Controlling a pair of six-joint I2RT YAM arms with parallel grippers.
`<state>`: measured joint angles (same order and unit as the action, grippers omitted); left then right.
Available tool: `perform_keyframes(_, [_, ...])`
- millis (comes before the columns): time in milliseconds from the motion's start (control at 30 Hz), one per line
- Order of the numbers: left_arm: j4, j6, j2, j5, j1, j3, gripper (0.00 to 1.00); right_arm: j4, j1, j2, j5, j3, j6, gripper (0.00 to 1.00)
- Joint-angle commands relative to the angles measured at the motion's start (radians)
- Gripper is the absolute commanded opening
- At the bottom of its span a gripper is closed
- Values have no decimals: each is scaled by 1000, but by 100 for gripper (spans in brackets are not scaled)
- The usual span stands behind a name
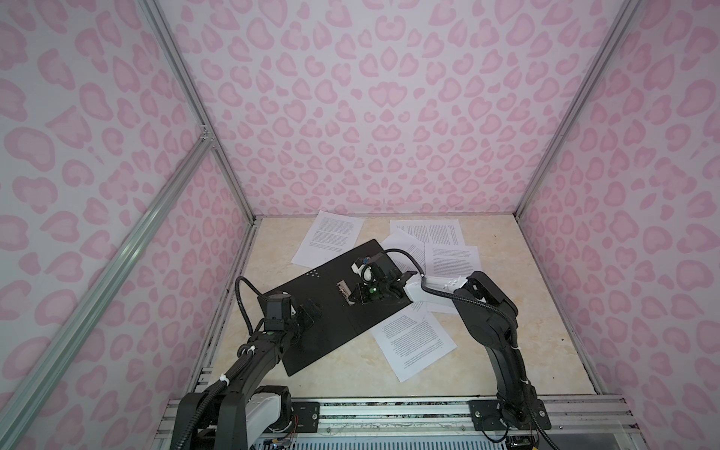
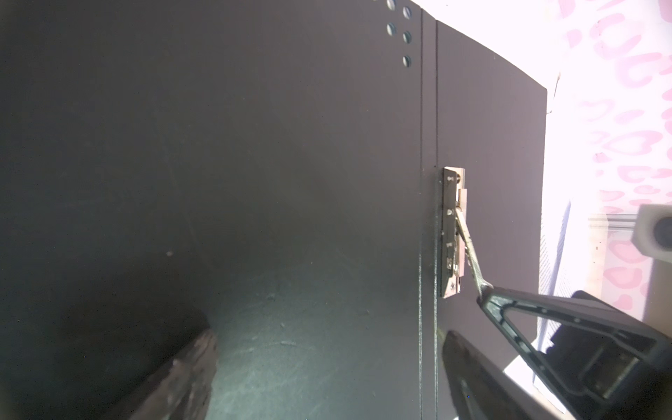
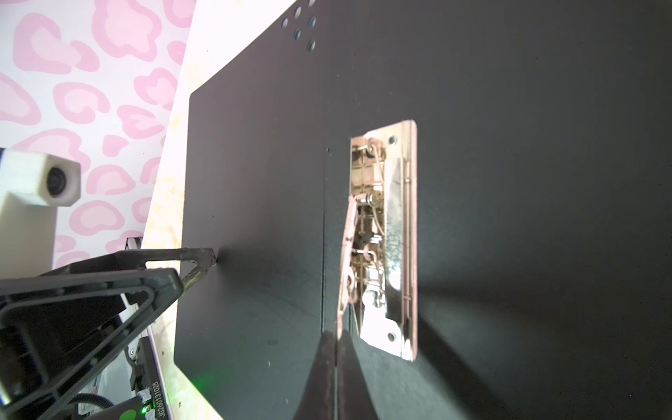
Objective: Put the files into the folder
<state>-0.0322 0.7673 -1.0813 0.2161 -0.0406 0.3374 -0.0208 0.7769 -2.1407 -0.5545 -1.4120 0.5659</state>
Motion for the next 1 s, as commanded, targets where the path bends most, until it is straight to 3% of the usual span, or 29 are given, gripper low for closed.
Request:
perform_keyframes(0, [-98, 0, -5, -33, 3, -4, 98, -34, 1, 32, -5, 14, -16, 14])
perform_keyframes(100, [-97, 0, -6, -33, 3, -3, 98, -37, -1, 71, 12, 46, -37, 30])
perform_keyframes(200, [-96, -1, -7, -30, 2, -3, 98, -33, -1, 95, 16, 80, -52, 36])
perform_keyframes(300, [-95, -1, -8, -29, 2, -2, 98, -17, 0, 108, 23, 115, -51, 32])
perform_keyframes(433, [-95, -1, -8, -29, 2, -2, 98, -10, 7, 91, 19, 119, -54, 19])
perform_keyframes(667, [-94, 0, -9, -29, 2, -1, 98, -15, 33, 26, -10, 41, -41, 17])
perform_keyframes(800, [-95, -1, -6, -27, 2, -2, 98, -35, 25, -38, -34, -53, -52, 17])
perform_keyframes(967, [-96, 0, -3, -27, 4, -3, 98, -186, -20, -183, -52, -308, -119, 15])
